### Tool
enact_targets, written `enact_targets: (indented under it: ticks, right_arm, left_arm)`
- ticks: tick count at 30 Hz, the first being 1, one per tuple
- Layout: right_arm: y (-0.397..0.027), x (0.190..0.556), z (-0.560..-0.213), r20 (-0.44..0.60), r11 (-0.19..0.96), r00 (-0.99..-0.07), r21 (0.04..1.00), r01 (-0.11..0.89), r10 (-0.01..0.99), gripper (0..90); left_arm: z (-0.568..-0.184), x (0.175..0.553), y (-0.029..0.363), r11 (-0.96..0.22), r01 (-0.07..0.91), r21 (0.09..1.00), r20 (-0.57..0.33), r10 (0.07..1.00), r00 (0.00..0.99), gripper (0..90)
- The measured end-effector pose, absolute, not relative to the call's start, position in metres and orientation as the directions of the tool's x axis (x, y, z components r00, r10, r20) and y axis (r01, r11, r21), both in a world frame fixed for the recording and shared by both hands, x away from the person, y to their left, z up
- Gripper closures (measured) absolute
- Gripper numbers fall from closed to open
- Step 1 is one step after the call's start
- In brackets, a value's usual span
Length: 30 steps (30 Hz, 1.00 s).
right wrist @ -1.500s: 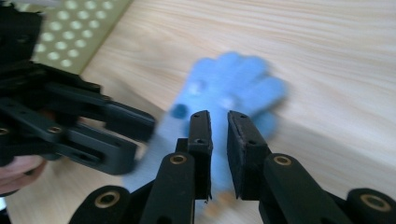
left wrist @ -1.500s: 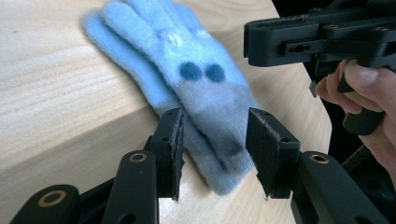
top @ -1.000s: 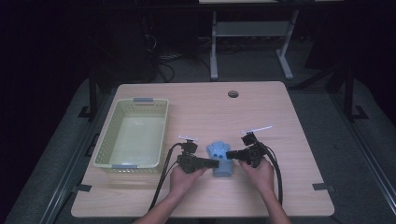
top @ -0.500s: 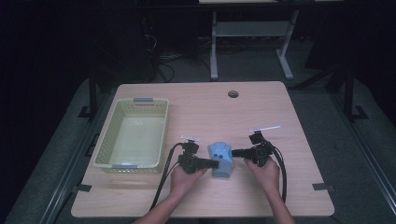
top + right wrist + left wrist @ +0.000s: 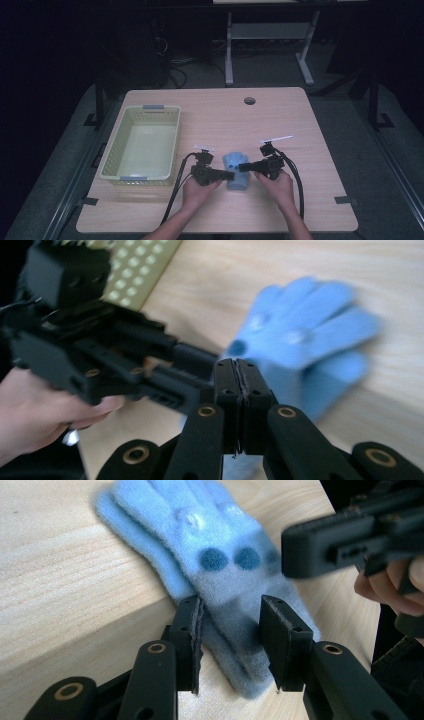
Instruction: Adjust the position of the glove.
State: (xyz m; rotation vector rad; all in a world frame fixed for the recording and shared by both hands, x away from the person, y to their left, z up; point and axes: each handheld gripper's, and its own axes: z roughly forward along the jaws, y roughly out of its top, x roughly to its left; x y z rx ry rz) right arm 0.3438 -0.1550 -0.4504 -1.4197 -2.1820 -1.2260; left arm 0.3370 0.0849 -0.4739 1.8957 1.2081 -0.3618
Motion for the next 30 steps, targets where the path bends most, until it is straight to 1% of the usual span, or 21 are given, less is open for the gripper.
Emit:
enact_targets:
  ticks: [2,5,6,7,8,9,10,11,13,15,18,20,21,22,23,25,27,28,29,30]
  right_arm:
    - [-0.154,0.344,-0.449,0.607,0.18,-0.498,0.507,0.843,0.62,87.1]
    - [-0.168,0.347,-0.447,0.608,0.104,-0.459,0.527,0.844,0.647,82.9]
    - [-0.168,0.347,-0.447,0.608,0.104,-0.459,0.527,0.844,0.647,82.9]
    - [-0.173,0.35,-0.45,0.598,0.105,-0.439,0.51,0.854,0.67,77.2]
    - [-0.174,0.351,-0.452,0.598,0.115,-0.435,0.496,0.86,0.673,74.2]
    - [-0.174,0.352,-0.456,0.602,0.133,-0.437,0.482,0.866,0.669,71.8]
    - [-0.173,0.352,-0.458,0.606,0.141,-0.443,0.48,0.866,0.661,71.3]
    - [-0.171,0.352,-0.459,0.612,0.142,-0.442,0.475,0.868,0.656,71.7]
    - [-0.166,0.353,-0.46,0.606,0.161,-0.464,0.486,0.859,0.646,79.9]
    - [-0.163,0.352,-0.458,0.607,0.157,-0.467,0.493,0.856,0.643,84.2]
    - [-0.157,0.345,-0.448,0.565,0.168,-0.505,0.542,0.823,0.653,85.2]
    - [-0.15,0.338,-0.441,0.493,0.208,-0.551,0.589,0.781,0.673,85.0]
    - [-0.146,0.334,-0.438,0.471,0.224,-0.573,0.607,0.762,0.671,84.5]
    - [-0.142,0.331,-0.437,0.452,0.243,-0.593,0.62,0.746,0.667,83.9]
    - [-0.139,0.329,-0.436,0.445,0.262,-0.604,0.618,0.742,0.661,83.0]
    - [-0.137,0.33,-0.439,0.486,0.272,-0.619,0.606,0.748,0.617,76.9]
    - [-0.143,0.334,-0.44,0.546,0.234,-0.622,0.617,0.752,0.561,76.2]
    - [-0.147,0.335,-0.439,0.589,0.197,-0.61,0.615,0.764,0.529,76.2]
    - [-0.152,0.336,-0.439,0.627,0.162,-0.586,0.6,0.784,0.514,76.2]
    - [-0.155,0.338,-0.439,0.628,0.151,-0.577,0.598,0.787,0.522,76.5]
  left_arm:
    - [-0.474,0.337,0.085,-0.186,0.849,0.495,-0.62,0.608,0.495,61.0]
    - [-0.474,0.337,0.085,-0.192,0.845,0.5,-0.615,0.608,0.502,60.9]
    - [-0.474,0.337,0.085,-0.192,0.845,0.5,-0.615,0.608,0.502,60.8]
    - [-0.474,0.337,0.085,-0.191,0.845,0.5,-0.615,0.609,0.501,60.8]
    - [-0.474,0.337,0.085,-0.187,0.848,0.496,-0.619,0.609,0.496,60.8]
    - [-0.474,0.337,0.085,-0.187,0.848,0.495,-0.619,0.609,0.496,60.8]
    - [-0.474,0.337,0.085,-0.187,0.848,0.495,-0.619,0.609,0.496,60.9]
    - [-0.474,0.337,0.085,-0.19,0.848,0.495,-0.617,0.61,0.497,60.9]
    - [-0.473,0.337,0.085,-0.194,0.847,0.495,-0.614,0.611,0.499,60.9]
    - [-0.473,0.338,0.085,-0.199,0.843,0.5,-0.609,0.611,0.506,61.1]
    - [-0.473,0.337,0.085,-0.185,0.848,0.496,-0.616,0.613,0.494,61.2]
    - [-0.473,0.337,0.085,-0.184,0.849,0.496,-0.616,0.614,0.493,61.5]
    - [-0.473,0.338,0.086,-0.201,0.841,0.502,-0.605,0.613,0.508,61.7]
    - [-0.473,0.338,0.085,-0.197,0.844,0.498,-0.608,0.615,0.502,61.7]
    - [-0.473,0.337,0.085,-0.197,0.844,0.499,-0.606,0.617,0.502,61.9]
    - [-0.473,0.337,0.084,-0.189,0.846,0.499,-0.608,0.619,0.497,62.4]
    - [-0.473,0.338,0.085,-0.199,0.843,0.5,-0.603,0.618,0.504,62.4]
    - [-0.473,0.338,0.085,-0.199,0.843,0.5,-0.603,0.618,0.504,62.5]
    - [-0.472,0.337,0.084,-0.193,0.846,0.497,-0.604,0.623,0.497,62.5]
    - [-0.472,0.337,0.083,-0.193,0.846,0.497,-0.602,0.625,0.497,62.5]
